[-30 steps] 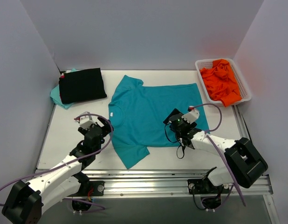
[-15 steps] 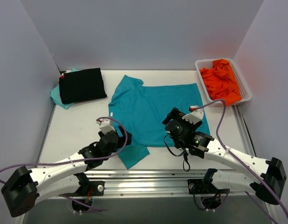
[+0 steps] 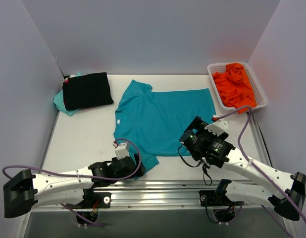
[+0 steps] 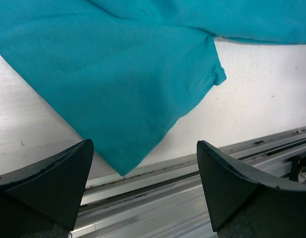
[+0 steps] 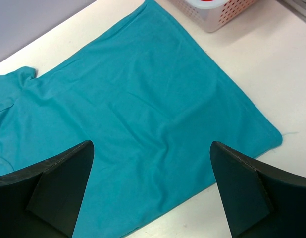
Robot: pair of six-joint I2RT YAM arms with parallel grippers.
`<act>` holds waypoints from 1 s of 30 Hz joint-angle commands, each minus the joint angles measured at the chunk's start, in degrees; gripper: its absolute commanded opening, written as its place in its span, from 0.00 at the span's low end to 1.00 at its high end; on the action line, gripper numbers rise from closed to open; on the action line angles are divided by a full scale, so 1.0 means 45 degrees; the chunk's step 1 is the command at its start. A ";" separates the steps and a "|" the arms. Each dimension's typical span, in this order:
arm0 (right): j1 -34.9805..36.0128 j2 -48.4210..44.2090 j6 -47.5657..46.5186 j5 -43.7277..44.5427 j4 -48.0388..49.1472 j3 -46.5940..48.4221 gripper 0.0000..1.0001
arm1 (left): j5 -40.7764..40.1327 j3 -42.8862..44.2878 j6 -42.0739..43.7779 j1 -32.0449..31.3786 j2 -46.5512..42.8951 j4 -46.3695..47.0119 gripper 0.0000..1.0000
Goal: Fold and stack the t-shirts
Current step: Flatten the tshirt out
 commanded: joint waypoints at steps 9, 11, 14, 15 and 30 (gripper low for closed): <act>-0.0631 0.0075 0.1352 0.1416 -0.1862 0.0597 1.00 | 0.0600 -0.0042 -0.1510 -0.1200 0.1235 -0.0224 0.94; -0.0690 -0.0081 0.1313 0.1396 -0.1648 0.0325 1.00 | 0.0444 -0.0257 -0.1647 -0.1220 0.1392 -0.0010 0.94; -0.0905 -0.0218 0.1138 0.1181 -0.1355 0.0147 1.00 | 0.0307 -0.0433 -0.1764 -0.1201 0.1528 0.0419 0.94; -0.1041 -0.0237 0.1002 0.1084 -0.1276 0.0147 1.00 | 0.0268 -0.0375 -0.1745 -0.1220 0.1742 0.0537 0.94; -0.1823 -0.0999 -0.0093 0.0810 -0.0671 0.0108 1.00 | -0.0027 0.0660 -0.1510 -0.1201 0.7521 0.1962 0.08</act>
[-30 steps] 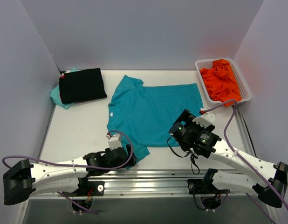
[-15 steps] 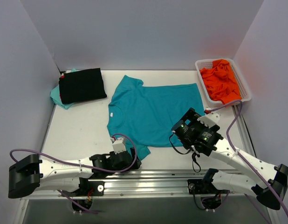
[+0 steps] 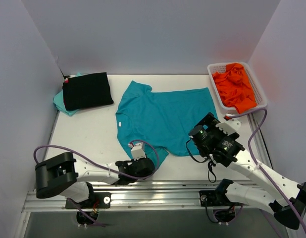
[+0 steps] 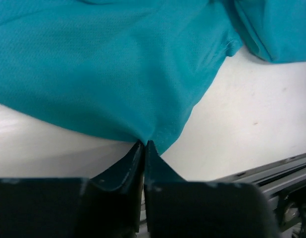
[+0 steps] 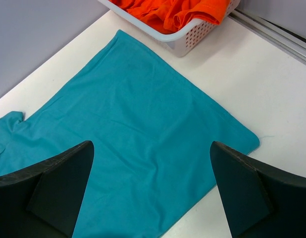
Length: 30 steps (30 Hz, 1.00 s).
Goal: Fold and stack the t-shirts
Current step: Flatten the tshirt out
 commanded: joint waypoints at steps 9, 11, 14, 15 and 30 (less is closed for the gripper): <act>-0.1103 -0.0217 -0.1637 -0.0760 0.1070 -0.0427 1.00 | -0.0306 -0.0651 -0.0206 -0.0084 -0.0589 -0.4228 0.02; -0.1745 -0.0275 -0.2500 -0.2202 0.2573 -0.0913 1.00 | -0.1029 -0.0632 -0.0246 -0.0045 -0.1858 -0.5289 0.02; -0.3094 0.0170 -0.2760 -0.4823 0.3125 -0.1403 1.00 | -0.1459 -0.0924 -0.0187 0.0130 -0.4706 -0.5858 0.02; -0.3426 0.0367 -0.2352 -0.5581 0.2989 -0.1521 1.00 | -0.1674 -0.0828 -0.0303 0.0228 -0.5142 -0.6634 0.02; -0.7511 0.3764 -0.0670 -0.7720 -0.1317 -0.0920 0.93 | -0.0428 -0.1783 0.3308 0.5813 -0.8897 -0.4651 0.02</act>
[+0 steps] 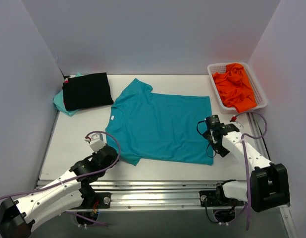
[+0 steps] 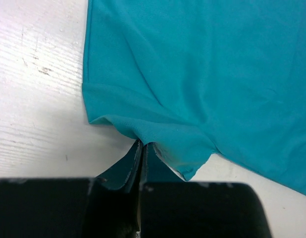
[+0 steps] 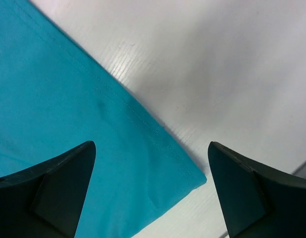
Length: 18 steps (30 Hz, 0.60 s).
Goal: Fold and stack the t-shirts
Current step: Flatten the tshirt out, then fold the tshirt
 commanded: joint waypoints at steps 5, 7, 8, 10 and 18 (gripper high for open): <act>0.0250 0.1723 0.0962 -0.0055 -0.3414 0.1277 0.84 | 0.1627 -0.0444 0.1723 0.1296 0.1099 0.2786 0.02; 0.0738 0.1510 0.1275 -0.0351 -0.3080 0.0226 0.83 | 0.1920 -0.0406 0.1918 0.1530 0.1528 0.3102 0.02; 0.1398 0.1431 0.1334 -0.0758 -0.2634 -0.0071 0.83 | 0.1999 -0.0367 0.1958 0.1590 0.1627 0.3142 0.02; 0.2123 0.1197 0.1976 -0.0880 -0.2590 -0.0405 0.82 | 0.2194 -0.0367 0.2075 0.1668 0.1803 0.3375 0.02; 0.3533 0.0786 0.2623 -0.0958 -0.3273 -0.0133 0.78 | 0.2332 -0.0523 0.2114 0.1746 0.1746 0.3591 0.02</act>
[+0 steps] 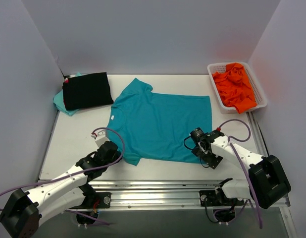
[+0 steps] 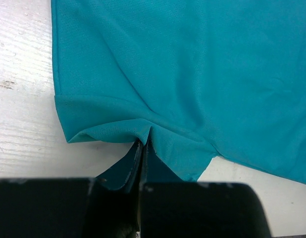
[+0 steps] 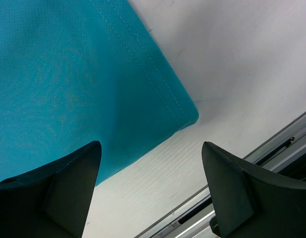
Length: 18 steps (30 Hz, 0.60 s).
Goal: Fold and stack the t-shirts
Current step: Fold the tshirt
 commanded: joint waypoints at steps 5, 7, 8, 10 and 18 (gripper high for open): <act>0.0241 -0.0142 0.0813 0.0296 -0.1123 0.0422 0.73 | 0.0165 -0.0144 0.0230 0.0153 -0.0349 0.0667 0.02; 0.0241 0.0053 0.0852 0.0296 -0.1103 0.0422 0.70 | 0.0185 -0.0125 0.0269 0.0173 -0.0369 0.0667 0.02; 0.0241 0.0132 0.0872 0.0239 -0.1064 0.0402 0.69 | 0.0204 -0.0125 0.0269 0.0173 -0.0350 0.0648 0.02; 0.0241 0.0346 0.0872 0.0083 -0.0889 0.0228 0.62 | 0.0263 -0.0106 0.0308 0.0192 -0.0272 0.0706 0.02; 0.0162 0.1712 0.0365 -0.0524 -0.0302 0.0109 0.47 | 0.0302 -0.0086 0.0386 0.0251 -0.0135 0.0882 0.02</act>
